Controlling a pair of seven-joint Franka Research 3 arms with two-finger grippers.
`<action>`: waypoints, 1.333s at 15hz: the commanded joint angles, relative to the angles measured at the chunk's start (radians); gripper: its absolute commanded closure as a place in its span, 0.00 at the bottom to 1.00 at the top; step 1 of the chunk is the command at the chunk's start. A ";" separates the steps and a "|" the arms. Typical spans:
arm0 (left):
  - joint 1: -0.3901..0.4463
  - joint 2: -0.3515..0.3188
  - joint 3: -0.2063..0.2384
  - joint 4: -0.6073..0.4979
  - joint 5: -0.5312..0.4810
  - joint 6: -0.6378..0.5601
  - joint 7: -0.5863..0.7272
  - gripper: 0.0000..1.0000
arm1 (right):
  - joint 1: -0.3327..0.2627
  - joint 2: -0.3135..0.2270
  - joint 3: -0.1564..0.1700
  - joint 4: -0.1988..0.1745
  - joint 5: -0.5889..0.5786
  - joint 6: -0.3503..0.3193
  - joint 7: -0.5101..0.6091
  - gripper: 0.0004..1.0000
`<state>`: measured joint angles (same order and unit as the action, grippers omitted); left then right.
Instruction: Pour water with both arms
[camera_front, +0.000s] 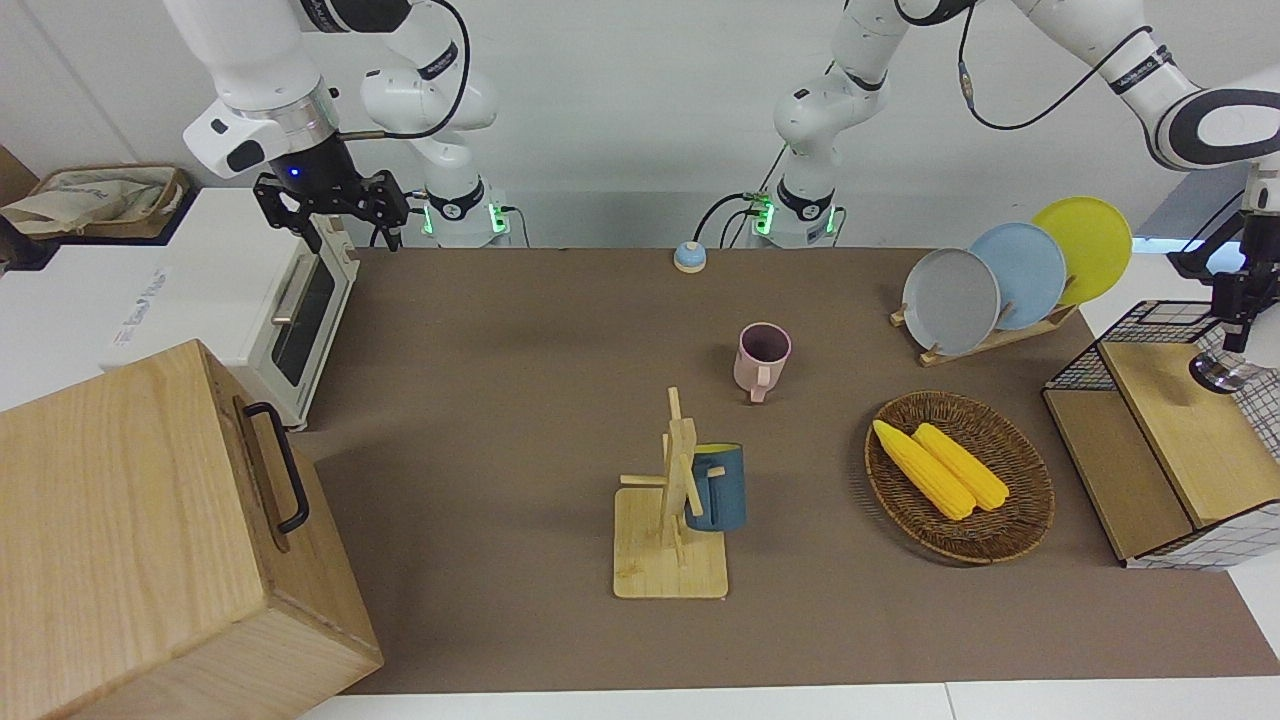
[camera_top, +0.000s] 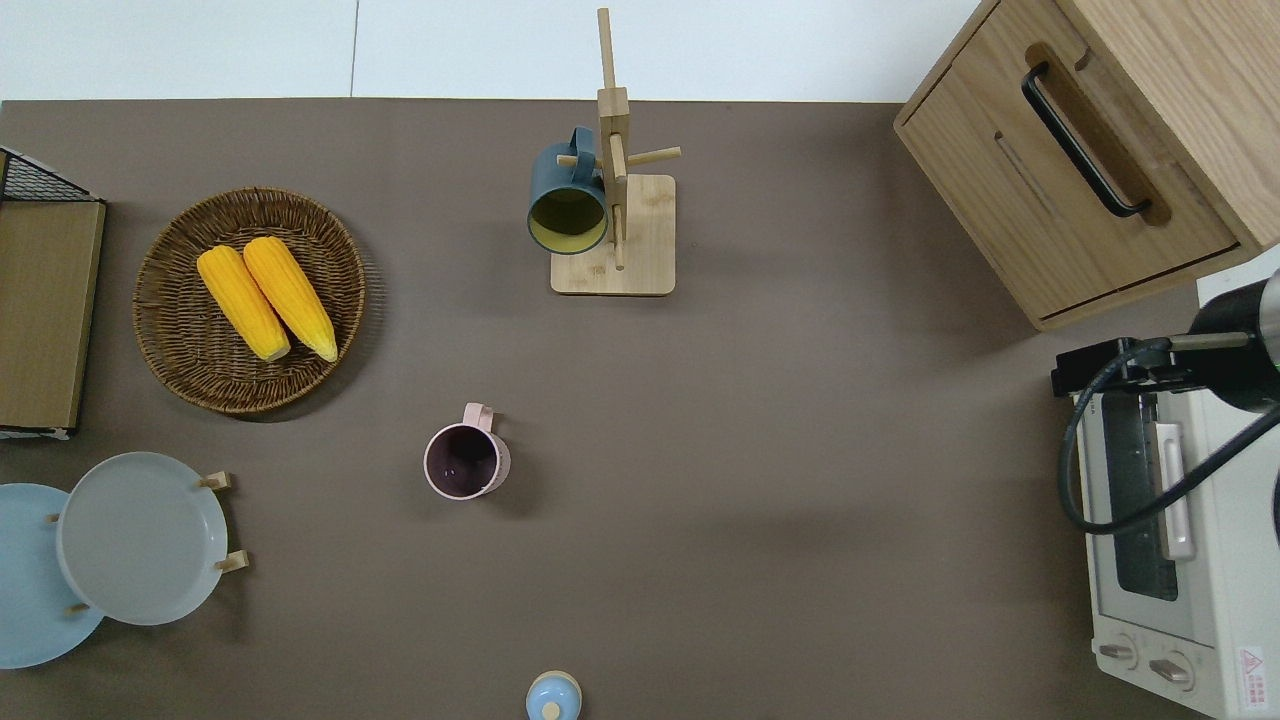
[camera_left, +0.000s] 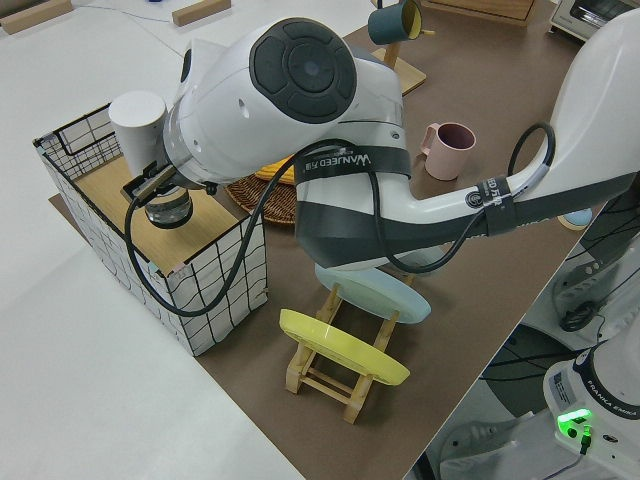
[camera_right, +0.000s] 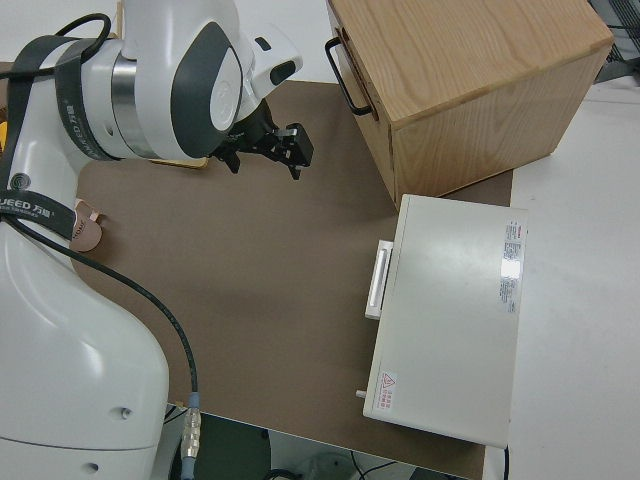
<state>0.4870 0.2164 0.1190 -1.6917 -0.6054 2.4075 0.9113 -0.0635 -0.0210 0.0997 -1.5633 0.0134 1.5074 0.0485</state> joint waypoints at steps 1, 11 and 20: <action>-0.002 0.055 -0.013 0.070 -0.030 0.027 0.023 1.00 | -0.002 0.004 -0.001 0.014 0.011 -0.015 -0.024 0.01; -0.007 0.132 -0.027 0.124 -0.030 0.030 0.029 1.00 | -0.002 0.004 -0.001 0.014 0.011 -0.015 -0.024 0.01; -0.011 0.164 -0.025 0.124 -0.024 0.051 0.031 0.78 | -0.001 0.004 -0.001 0.014 0.011 -0.015 -0.024 0.01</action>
<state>0.4816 0.3471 0.0903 -1.6017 -0.6097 2.4288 0.9214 -0.0635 -0.0210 0.0997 -1.5633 0.0134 1.5074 0.0485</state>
